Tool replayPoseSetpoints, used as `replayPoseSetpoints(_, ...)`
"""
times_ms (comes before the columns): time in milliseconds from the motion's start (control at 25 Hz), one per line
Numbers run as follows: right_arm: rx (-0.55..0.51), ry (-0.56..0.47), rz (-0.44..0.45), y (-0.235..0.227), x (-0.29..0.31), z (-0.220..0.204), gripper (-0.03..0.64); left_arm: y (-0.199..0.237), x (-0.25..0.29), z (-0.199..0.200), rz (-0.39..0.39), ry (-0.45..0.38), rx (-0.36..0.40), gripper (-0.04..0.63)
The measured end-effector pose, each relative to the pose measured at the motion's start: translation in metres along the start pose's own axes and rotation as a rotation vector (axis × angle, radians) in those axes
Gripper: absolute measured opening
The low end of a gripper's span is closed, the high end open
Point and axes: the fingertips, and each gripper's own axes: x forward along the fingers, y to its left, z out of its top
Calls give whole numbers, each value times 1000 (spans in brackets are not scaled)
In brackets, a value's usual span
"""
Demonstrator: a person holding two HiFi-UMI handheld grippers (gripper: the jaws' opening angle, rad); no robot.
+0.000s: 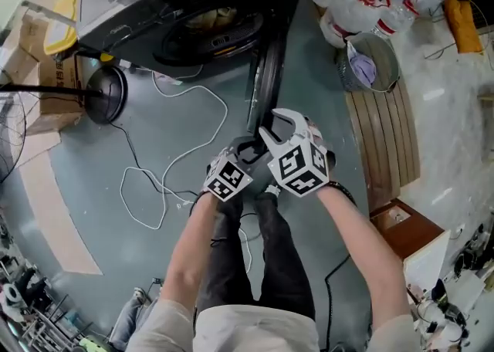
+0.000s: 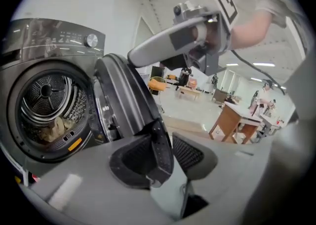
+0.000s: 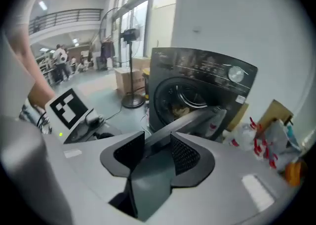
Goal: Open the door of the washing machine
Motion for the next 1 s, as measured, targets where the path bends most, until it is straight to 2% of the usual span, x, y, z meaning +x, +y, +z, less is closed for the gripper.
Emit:
replayPoseSetpoints(120, 178, -11, -82, -21, -9, -16, 160, -15, 12, 8, -31, -2, 7, 189)
replayPoseSetpoints(280, 355, -38, -114, -35, -18, -28, 160, -32, 32, 17, -72, 1, 17, 189)
replayPoseSetpoints(680, 502, -27, -193, -67, -42, -66, 146, -71, 73, 46, -206, 6, 78, 187)
replayPoseSetpoints(1000, 536, 8, -284, -90, -60, -89, 124, -45, 66, 81, -206, -44, 133, 187)
